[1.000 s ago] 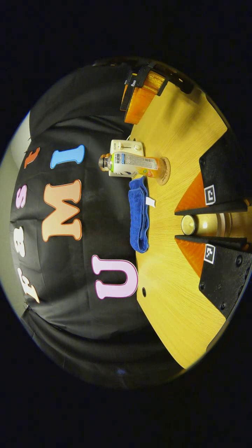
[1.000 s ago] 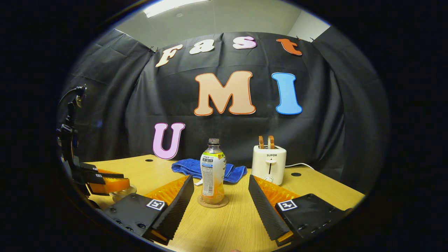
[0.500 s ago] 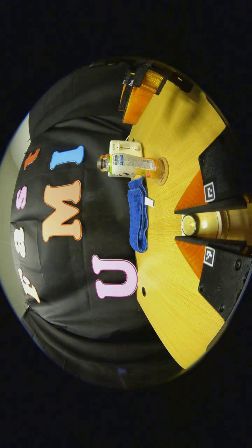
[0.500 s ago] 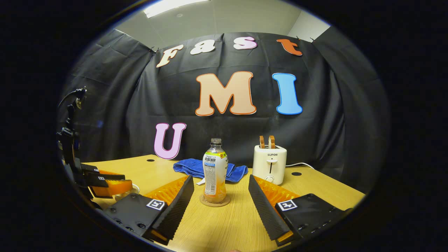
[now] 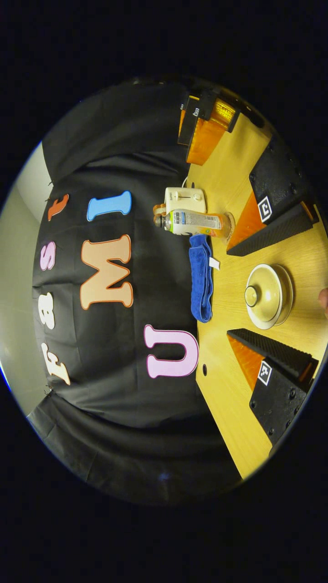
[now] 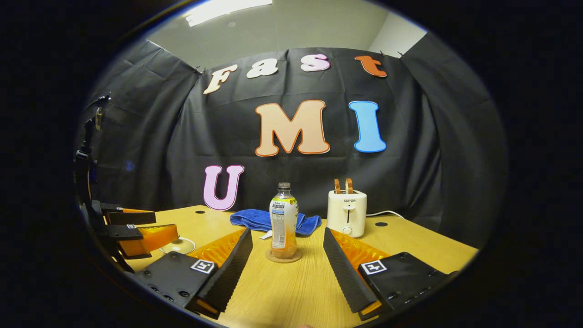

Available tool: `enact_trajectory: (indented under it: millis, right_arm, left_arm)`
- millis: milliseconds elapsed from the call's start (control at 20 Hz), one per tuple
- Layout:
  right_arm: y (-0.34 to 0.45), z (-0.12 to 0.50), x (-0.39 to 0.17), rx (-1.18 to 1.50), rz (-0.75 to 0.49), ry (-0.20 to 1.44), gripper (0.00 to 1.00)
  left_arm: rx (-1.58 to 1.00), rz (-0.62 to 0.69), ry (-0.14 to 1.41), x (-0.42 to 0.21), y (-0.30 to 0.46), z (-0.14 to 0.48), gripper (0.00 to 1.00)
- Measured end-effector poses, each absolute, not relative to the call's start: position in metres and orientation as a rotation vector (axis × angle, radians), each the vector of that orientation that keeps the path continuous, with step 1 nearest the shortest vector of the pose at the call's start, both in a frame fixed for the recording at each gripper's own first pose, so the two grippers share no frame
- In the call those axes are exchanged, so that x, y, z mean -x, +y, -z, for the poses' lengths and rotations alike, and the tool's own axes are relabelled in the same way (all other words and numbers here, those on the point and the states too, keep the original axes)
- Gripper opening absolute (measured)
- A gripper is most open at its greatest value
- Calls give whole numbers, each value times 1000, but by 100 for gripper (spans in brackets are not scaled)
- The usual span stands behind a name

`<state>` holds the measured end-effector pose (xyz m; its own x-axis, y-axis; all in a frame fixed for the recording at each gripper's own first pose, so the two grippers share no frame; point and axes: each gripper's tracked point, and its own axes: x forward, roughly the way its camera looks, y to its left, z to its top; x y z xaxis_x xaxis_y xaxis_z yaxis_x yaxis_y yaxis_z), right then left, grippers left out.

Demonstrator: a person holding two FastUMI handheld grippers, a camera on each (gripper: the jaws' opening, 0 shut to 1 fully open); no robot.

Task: Open the teacup lid with one hand, grasp the water bottle and pour water into the teacup with the other hand; after pouring, place the water bottle on the coaster and then close the teacup lid.

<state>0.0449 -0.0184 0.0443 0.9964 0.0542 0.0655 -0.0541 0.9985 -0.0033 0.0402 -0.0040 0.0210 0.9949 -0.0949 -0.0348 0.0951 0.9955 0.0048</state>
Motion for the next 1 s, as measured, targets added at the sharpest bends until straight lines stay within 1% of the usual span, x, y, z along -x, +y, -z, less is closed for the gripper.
enact_trajectory:
  millis: [150, 200, 300, 350, 400, 450, 500, 550, 600, 650, 700, 750, 800, 850, 900, 1000]
  right_arm:
    - [-21, -38, -31, -16, -44, -60, 95]
    - [-21, -35, -27, -20, -41, -54, 99]
    - [-22, -29, -21, -20, -34, -46, 99]
    - [-23, -27, -18, -15, -26, -45, 94]
    - [-25, -24, -16, -11, -18, -44, 95]
    - [-26, -22, -13, -12, -12, -41, 99]
    - [-27, -18, -12, -11, -6, -40, 94]
    - [-29, -15, -11, -6, 5, -38, 99]
    - [-31, -11, -9, -2, 14, -33, 95]
    - [-31, -8, -8, -2, 14, -26, 95]
    - [-28, -4, -7, -5, 11, -17, 100]
    - [-27, -1, -7, -7, 9, -11, 95]
    - [-28, 0, -6, -4, 13, -10, 100]
    - [-30, 0, -6, -1, 17, -9, 99]
    - [-29, -2, -3, -2, 17, -14, 95]
    - [-27, -3, -2, -2, 11, -26, 100]
  left_arm:
    - [-6, 94, 8, -29, -8, -21, 94]
    - [-7, 92, 14, -26, -9, -18, 94]
    - [1, 87, 17, -21, -10, -13, 94]
    - [7, 85, 16, -19, -10, -14, 94]
    - [11, 81, 16, -17, -11, -13, 94]
    - [15, 78, 12, -14, -11, -13, 94]
    - [17, 78, 10, -13, -12, -13, 94]
    - [16, 81, 13, -13, -13, -11, 94]
    - [15, 79, 12, -11, -12, -11, 94]
    - [15, 78, 10, -10, -12, -11, 94]
    - [17, 77, 10, -10, -12, -10, 94]
    - [19, 78, 11, -10, -13, -8, 94]
    - [18, 77, 14, -9, -13, -7, 94]
    - [19, 75, 17, -9, -13, -4, 94]
    - [21, 73, 26, -9, -13, -1, 94]
    - [44, 76, 41, -9, -15, 7, 94]
